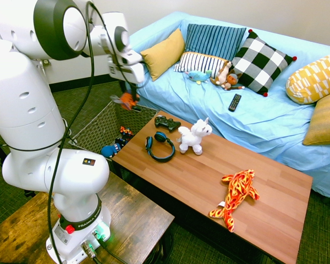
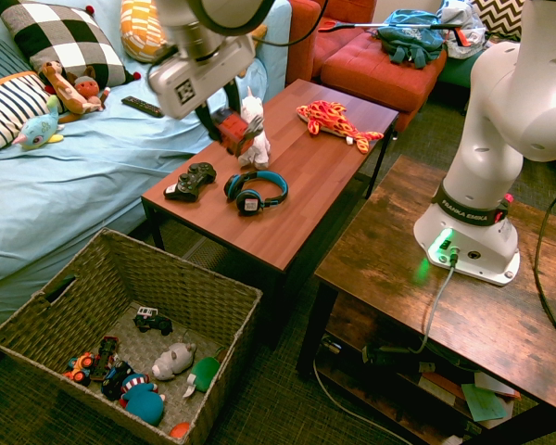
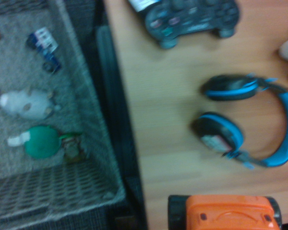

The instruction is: Put the toy car in the basket

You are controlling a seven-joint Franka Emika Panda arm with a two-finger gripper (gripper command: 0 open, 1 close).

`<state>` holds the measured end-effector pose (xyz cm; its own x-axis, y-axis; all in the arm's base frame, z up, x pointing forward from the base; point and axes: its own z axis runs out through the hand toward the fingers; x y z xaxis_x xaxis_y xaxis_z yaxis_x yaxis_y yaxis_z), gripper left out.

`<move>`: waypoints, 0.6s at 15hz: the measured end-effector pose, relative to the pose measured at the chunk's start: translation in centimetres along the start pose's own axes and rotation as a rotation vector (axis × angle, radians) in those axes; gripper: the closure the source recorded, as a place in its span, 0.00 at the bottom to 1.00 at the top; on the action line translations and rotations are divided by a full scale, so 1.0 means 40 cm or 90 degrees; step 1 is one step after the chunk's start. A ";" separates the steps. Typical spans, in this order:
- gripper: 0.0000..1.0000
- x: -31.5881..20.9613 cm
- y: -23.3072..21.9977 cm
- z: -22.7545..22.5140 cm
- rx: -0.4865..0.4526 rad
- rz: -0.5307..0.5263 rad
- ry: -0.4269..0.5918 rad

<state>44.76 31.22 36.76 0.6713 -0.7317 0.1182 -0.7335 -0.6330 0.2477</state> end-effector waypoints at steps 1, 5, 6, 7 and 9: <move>1.00 -0.067 -0.047 0.006 -0.019 -0.015 -0.001; 0.00 -0.080 -0.255 0.155 -0.065 -0.107 -0.079; 0.00 -0.079 -0.296 0.191 -0.079 -0.130 -0.103; 0.00 -0.084 -0.329 0.206 -0.090 -0.145 -0.114; 0.00 -0.093 -0.378 0.168 -0.096 -0.157 -0.119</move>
<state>52.64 41.82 26.13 0.7850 -0.6040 -0.1373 -0.5186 -0.7621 0.3877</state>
